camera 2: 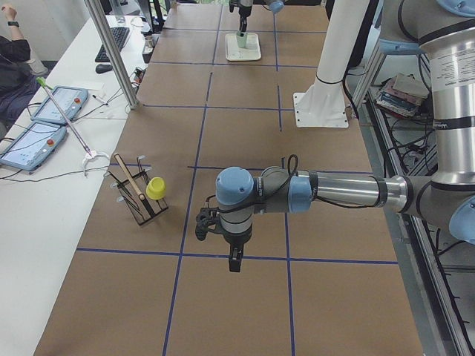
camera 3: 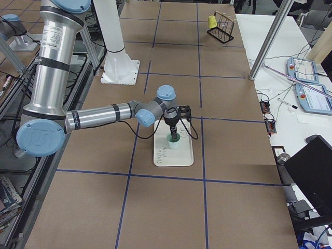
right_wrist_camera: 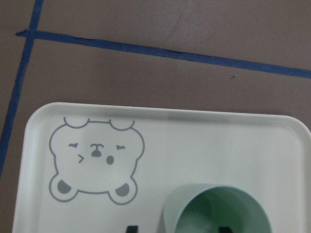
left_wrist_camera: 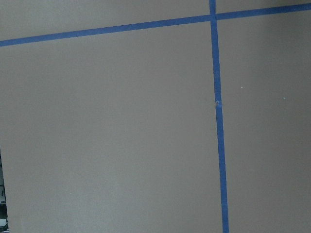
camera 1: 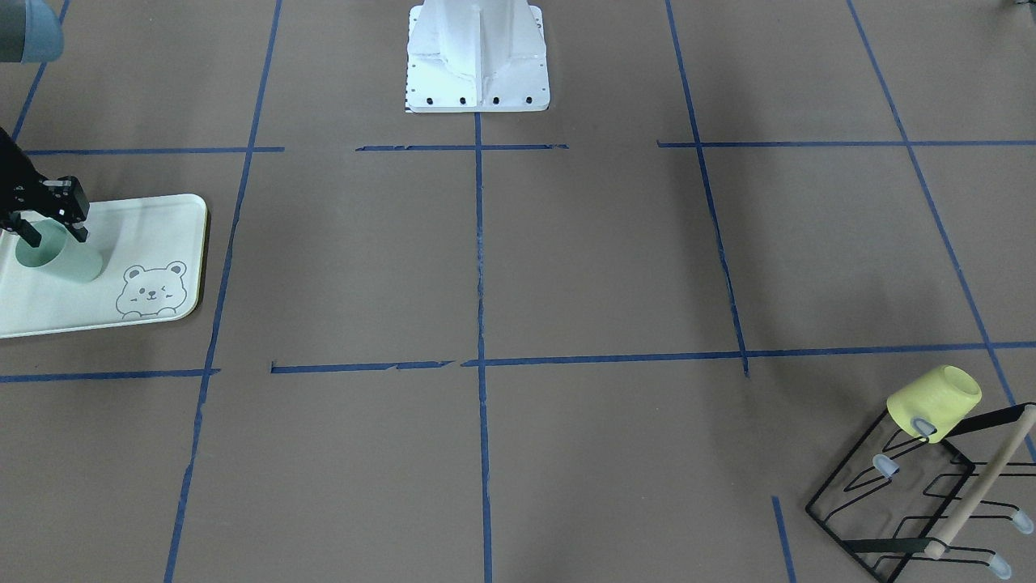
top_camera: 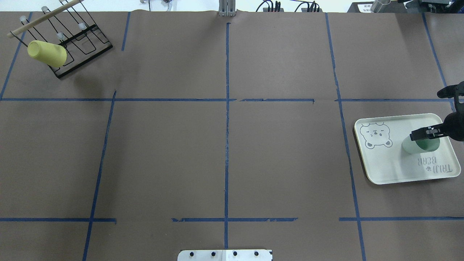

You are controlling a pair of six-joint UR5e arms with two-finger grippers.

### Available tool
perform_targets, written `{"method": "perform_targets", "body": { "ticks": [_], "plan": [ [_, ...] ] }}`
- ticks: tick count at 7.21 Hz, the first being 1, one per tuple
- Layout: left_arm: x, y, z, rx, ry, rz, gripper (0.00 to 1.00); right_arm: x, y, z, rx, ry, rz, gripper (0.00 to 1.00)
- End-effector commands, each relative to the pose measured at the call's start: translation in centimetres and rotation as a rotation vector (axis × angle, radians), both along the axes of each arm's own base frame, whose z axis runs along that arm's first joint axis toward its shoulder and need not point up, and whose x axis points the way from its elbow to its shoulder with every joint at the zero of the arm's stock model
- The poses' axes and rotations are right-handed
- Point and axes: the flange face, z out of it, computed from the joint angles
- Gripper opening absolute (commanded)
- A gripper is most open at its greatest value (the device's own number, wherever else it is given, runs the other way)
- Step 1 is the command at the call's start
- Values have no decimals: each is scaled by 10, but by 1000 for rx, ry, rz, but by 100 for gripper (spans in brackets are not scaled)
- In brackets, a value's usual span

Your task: Left arm grabs green cup and hands to right arm on tray

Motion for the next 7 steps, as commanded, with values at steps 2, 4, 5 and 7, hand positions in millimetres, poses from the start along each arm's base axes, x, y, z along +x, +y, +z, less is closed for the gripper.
{"method": "perform_targets", "body": {
  "ticks": [2, 4, 5, 7],
  "plan": [
    [-1, 1, -2, 1, 0, -1, 100, 29, -4, -4, -35, -35, 8, 100],
    [0, 1, -1, 0, -2, 0, 100, 120, -11, 13, -3, -26, -64, 100],
    [0, 2, -1, -1, 0, 1, 100, 159, -7, 29, 9, 17, -93, 100],
    [0, 3, 2, -8, 0, 1, 100, 210, 4, 53, -38, 67, -163, 100]
  ]
}}
